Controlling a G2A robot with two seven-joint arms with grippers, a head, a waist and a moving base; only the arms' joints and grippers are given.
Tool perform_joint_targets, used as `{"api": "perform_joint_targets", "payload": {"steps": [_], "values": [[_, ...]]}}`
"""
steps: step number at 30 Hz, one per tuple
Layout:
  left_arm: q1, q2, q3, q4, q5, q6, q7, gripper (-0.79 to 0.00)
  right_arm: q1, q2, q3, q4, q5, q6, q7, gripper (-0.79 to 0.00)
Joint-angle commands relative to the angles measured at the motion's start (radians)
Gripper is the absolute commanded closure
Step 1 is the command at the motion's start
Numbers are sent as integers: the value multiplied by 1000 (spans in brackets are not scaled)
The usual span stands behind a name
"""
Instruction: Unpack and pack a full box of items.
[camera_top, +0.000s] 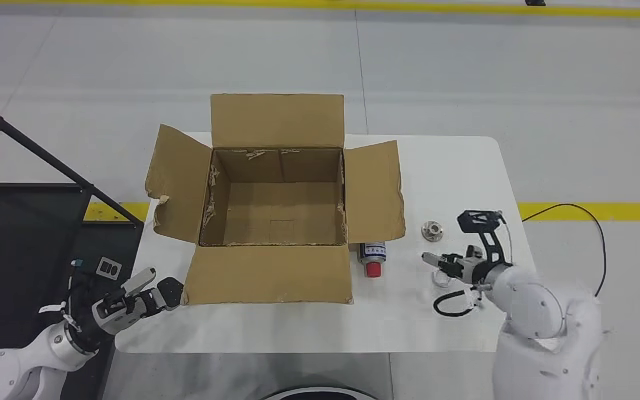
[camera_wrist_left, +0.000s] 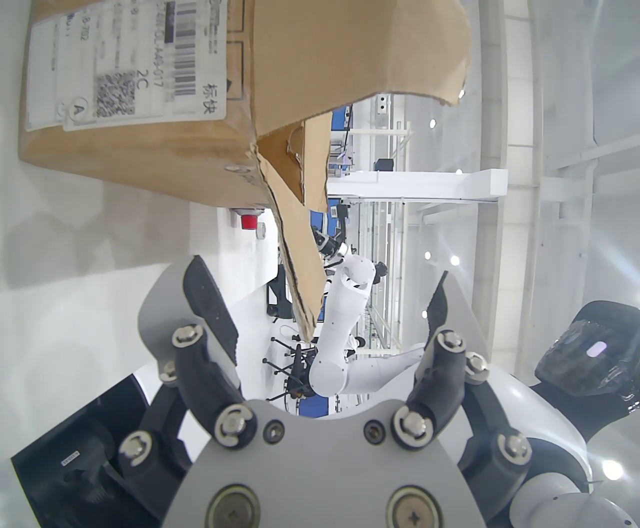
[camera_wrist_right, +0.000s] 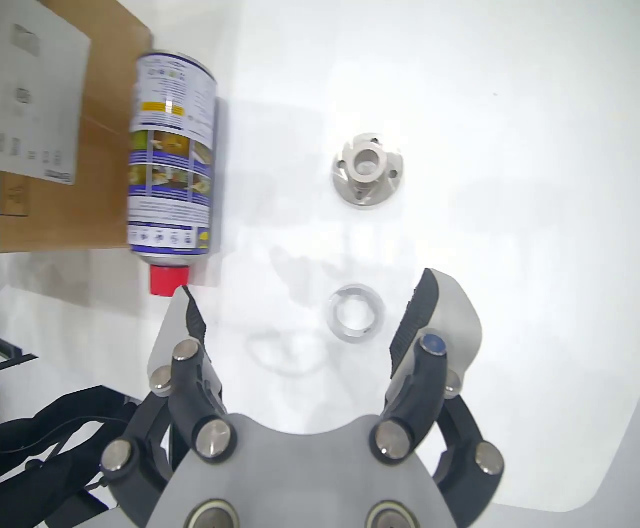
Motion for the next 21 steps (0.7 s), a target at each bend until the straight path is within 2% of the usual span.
{"api": "perform_joint_targets", "payload": {"steps": [1,4,5,8,12,21], "values": [[0,0,0,0,0,0,0,-785,11,6,-8,29,-60,4,-11,-526],[0,0,0,0,0,0,0,-785,25,14,-16,58,-98,3,-9,-486],[0,0,0,0,0,0,0,-785,28,17,-14,64,-106,2,-4,-400],[0,0,0,0,0,0,0,-785,35,25,-8,78,-100,-2,10,-345],[0,0,0,0,0,0,0,-785,44,35,-16,96,-89,-20,54,-234],[0,0,0,0,0,0,0,-785,62,56,-35,133,-87,-23,95,-252]]}}
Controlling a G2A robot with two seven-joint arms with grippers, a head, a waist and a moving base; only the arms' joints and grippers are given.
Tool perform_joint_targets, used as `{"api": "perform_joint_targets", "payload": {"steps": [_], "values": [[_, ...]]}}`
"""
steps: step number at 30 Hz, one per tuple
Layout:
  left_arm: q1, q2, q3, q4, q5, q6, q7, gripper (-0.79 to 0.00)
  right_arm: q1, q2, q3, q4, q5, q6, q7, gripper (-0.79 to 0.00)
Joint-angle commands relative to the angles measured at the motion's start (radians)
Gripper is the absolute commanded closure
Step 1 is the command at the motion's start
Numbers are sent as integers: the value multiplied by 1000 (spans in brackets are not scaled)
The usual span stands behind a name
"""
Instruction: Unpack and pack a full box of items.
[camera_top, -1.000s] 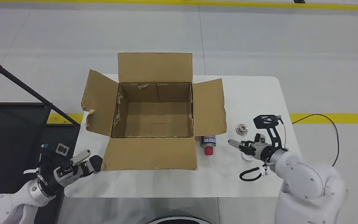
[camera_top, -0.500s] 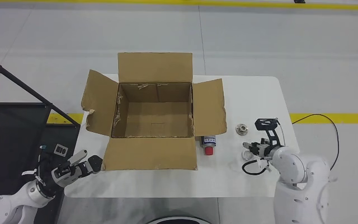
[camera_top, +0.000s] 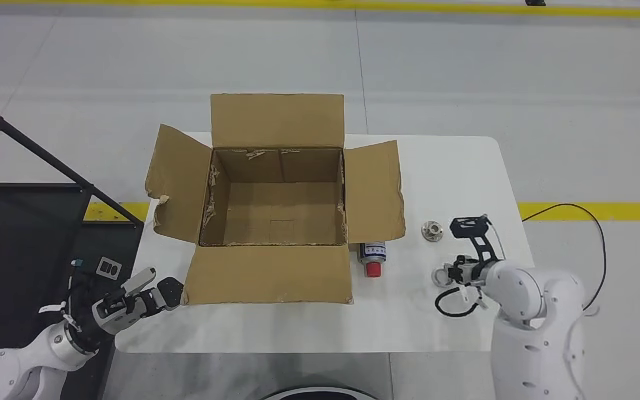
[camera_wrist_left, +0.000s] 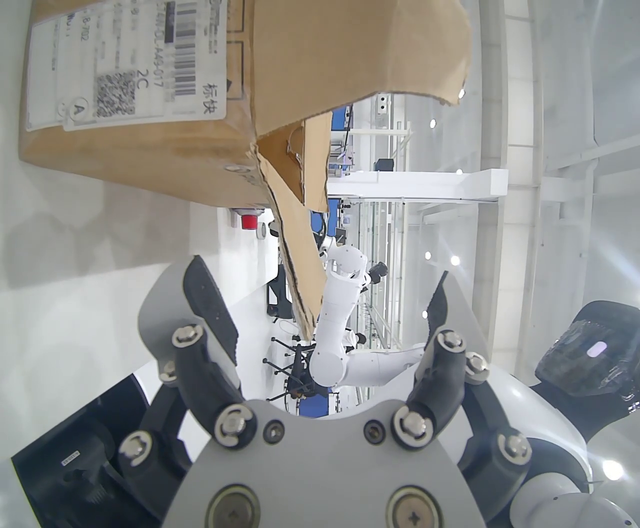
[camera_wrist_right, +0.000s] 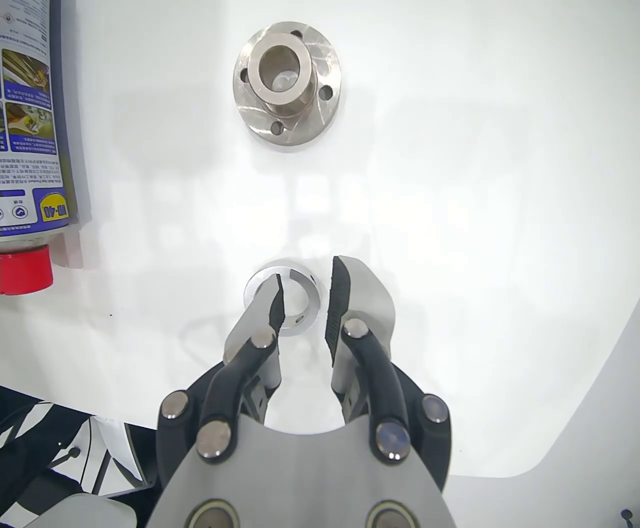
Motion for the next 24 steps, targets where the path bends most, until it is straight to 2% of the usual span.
{"api": "perform_joint_targets", "payload": {"steps": [1,20,24], "values": [[0,0,0,0,0,0,0,-785,0,4,-3,-1,0,-1,7,-252],[0,0,0,0,0,0,0,-785,-3,39,-52,43,-12,30,22,-225],[0,0,0,0,0,0,0,-785,2,46,-62,53,-15,36,23,-151]]}}
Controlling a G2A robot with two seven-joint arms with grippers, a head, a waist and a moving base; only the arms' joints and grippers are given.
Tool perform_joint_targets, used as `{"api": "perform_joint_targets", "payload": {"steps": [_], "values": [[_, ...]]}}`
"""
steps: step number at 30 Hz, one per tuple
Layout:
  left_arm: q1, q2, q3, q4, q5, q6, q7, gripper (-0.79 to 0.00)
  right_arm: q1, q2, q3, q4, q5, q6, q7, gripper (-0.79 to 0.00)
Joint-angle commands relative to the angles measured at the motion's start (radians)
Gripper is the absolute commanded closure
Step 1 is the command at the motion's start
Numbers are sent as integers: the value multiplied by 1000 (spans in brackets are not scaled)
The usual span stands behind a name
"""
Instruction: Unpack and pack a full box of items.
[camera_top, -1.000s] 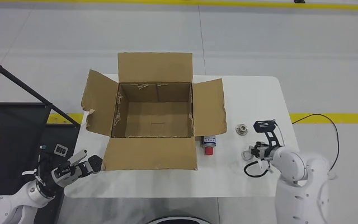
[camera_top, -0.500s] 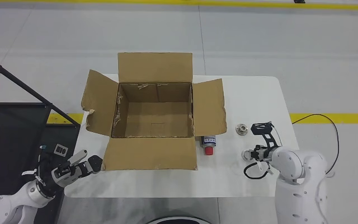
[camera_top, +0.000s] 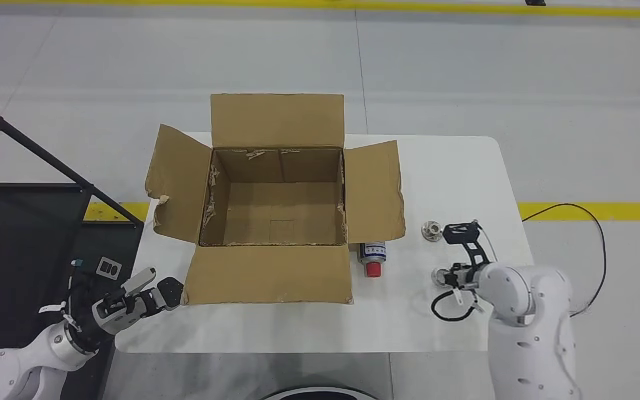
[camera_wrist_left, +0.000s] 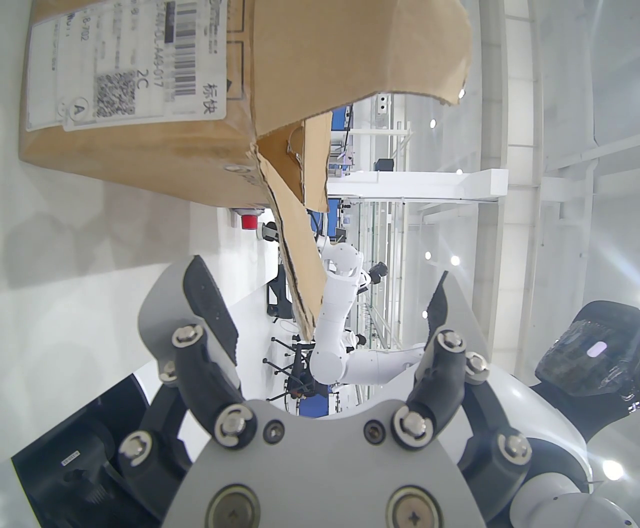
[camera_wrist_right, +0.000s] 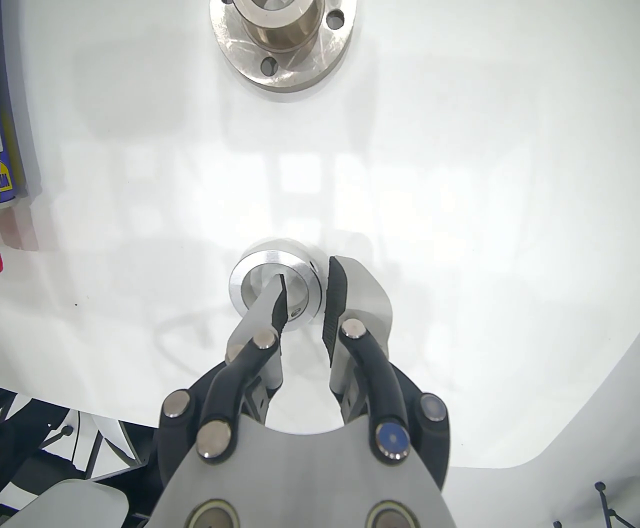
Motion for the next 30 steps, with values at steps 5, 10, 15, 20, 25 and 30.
{"api": "perform_joint_targets", "payload": {"steps": [5,10,15,20,25,30], "values": [[0,0,0,0,0,0,0,-785,5,9,-17,12,2,6,8,-49],[0,0,0,0,0,0,0,-785,6,17,-26,13,6,10,14,0],[0,0,0,0,0,0,0,-785,16,25,-12,-32,25,35,-6,0],[0,0,0,0,0,0,0,-785,53,32,12,-111,89,76,-20,0],[0,0,0,0,0,0,0,-785,125,34,2,-178,201,141,-40,0],[0,0,0,0,0,0,0,-785,209,36,-60,-205,203,209,-97,0]]}}
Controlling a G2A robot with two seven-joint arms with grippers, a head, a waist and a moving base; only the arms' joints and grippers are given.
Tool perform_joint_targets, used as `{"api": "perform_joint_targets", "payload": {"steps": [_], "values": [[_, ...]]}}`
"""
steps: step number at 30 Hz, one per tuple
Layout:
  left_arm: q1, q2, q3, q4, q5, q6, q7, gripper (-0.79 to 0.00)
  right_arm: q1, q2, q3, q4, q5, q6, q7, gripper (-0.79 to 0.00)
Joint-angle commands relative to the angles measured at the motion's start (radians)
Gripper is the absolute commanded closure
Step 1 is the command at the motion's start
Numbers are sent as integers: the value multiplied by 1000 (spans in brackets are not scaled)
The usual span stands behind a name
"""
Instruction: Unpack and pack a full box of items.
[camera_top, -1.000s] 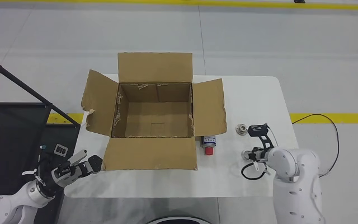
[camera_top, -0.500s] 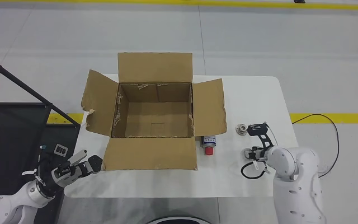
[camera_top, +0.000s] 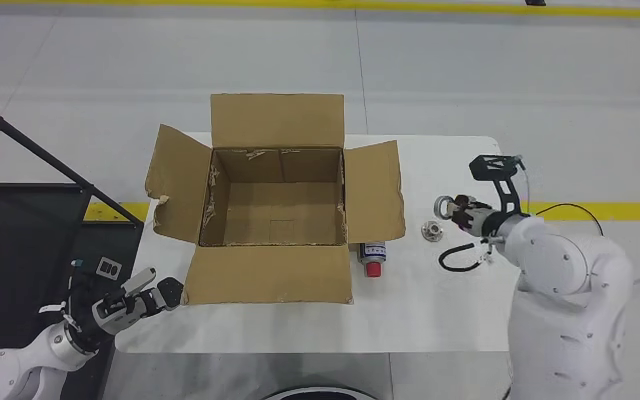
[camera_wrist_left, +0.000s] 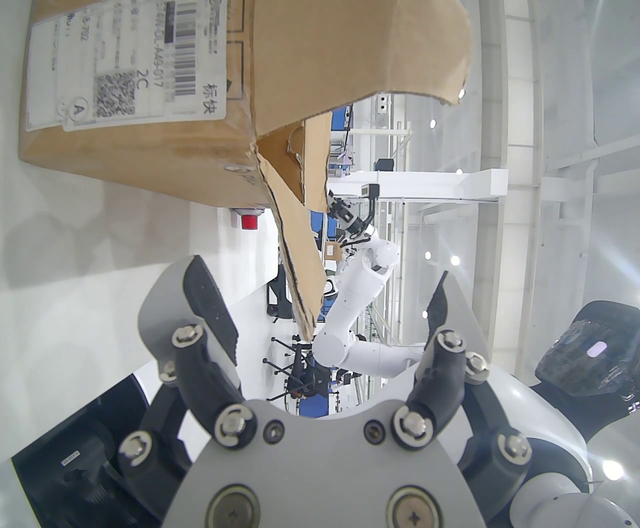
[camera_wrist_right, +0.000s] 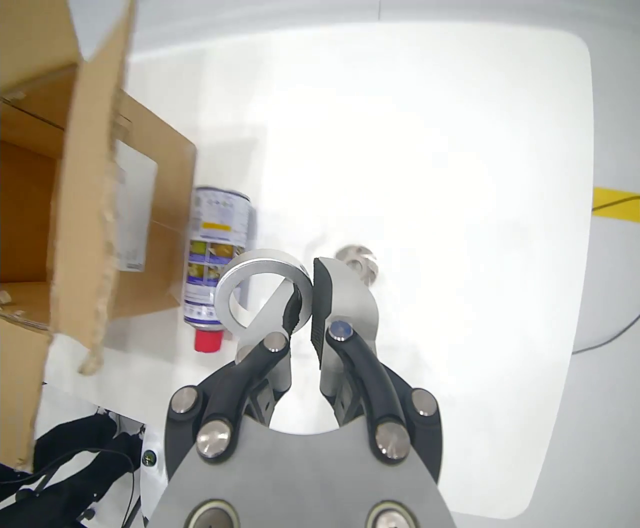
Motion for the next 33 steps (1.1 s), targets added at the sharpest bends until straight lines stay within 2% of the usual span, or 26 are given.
{"api": "perform_joint_targets", "payload": {"steps": [1,8,17,33], "values": [[0,0,0,0,0,0,0,-785,30,-1,-37,2,-22,31,-32,0],[0,0,0,0,0,0,0,-785,149,-12,-194,68,-2,118,-122,0],[0,0,0,0,0,0,0,-785,276,-42,-431,247,54,189,-229,0],[0,0,0,0,0,0,0,-785,282,-44,-441,254,60,192,-230,0]]}}
